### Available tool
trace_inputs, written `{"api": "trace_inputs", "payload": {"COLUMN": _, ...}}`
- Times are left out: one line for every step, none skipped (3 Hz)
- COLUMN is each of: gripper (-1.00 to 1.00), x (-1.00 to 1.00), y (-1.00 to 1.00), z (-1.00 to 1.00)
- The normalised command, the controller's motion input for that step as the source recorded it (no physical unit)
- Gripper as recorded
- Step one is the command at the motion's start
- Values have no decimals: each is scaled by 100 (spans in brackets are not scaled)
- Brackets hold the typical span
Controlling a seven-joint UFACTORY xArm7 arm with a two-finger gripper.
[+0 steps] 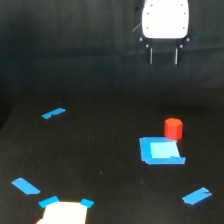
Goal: Pick up the red object from the table
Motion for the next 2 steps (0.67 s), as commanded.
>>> {"api": "trace_inputs", "payload": {"gripper": -100, "x": 70, "y": -88, "z": 100}}
{"api": "trace_inputs", "payload": {"gripper": -100, "x": -100, "y": -100, "z": 80}}
